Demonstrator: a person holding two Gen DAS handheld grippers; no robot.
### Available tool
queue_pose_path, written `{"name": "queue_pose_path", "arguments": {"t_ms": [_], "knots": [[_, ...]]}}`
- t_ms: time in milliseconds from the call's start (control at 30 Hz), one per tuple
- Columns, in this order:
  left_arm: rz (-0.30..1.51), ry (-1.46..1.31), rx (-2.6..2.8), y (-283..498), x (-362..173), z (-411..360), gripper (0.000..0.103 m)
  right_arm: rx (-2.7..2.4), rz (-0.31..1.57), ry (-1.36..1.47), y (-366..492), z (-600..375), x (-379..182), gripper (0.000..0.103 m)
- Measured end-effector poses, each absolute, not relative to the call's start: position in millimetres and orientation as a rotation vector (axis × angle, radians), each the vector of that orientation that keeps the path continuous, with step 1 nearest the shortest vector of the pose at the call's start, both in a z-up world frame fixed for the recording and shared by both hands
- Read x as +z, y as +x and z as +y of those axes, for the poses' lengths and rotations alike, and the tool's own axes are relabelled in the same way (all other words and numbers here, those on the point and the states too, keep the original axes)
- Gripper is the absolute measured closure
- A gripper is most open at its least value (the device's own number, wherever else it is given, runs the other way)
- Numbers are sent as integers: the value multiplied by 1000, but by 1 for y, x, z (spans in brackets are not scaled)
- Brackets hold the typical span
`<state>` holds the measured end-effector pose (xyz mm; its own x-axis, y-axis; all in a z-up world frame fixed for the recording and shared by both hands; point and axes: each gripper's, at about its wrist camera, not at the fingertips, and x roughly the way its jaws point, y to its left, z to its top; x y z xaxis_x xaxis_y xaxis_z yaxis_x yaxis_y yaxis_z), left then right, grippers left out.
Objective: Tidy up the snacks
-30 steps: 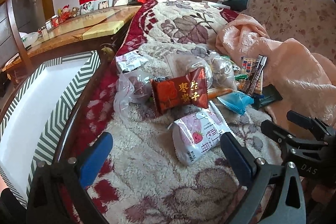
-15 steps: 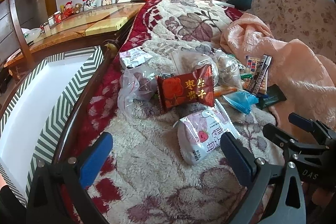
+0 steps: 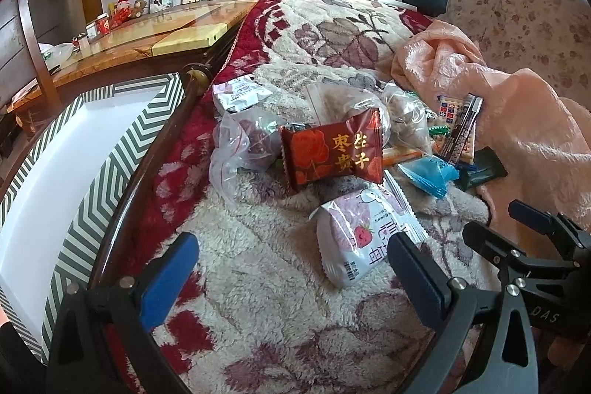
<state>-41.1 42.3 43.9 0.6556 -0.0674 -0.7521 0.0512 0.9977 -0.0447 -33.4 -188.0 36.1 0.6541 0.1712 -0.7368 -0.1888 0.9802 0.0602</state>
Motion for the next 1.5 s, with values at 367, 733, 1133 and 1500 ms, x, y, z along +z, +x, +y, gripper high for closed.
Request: {"name": "queue_pose_path", "arguments": {"t_ms": [367, 733, 1133, 1500], "knots": [[899, -30, -62, -37, 36, 44, 0, 214, 853, -19, -32, -187, 35, 11], [920, -110, -21, -30, 43, 69, 0, 262, 878, -28, -29, -178, 35, 11], [950, -197, 40, -12, 45, 99, 0, 314, 888, -90, -29, -164, 36, 11], [959, -224, 42, 13, 53, 108, 0, 320, 912, -80, -27, -164, 30, 11]]}}
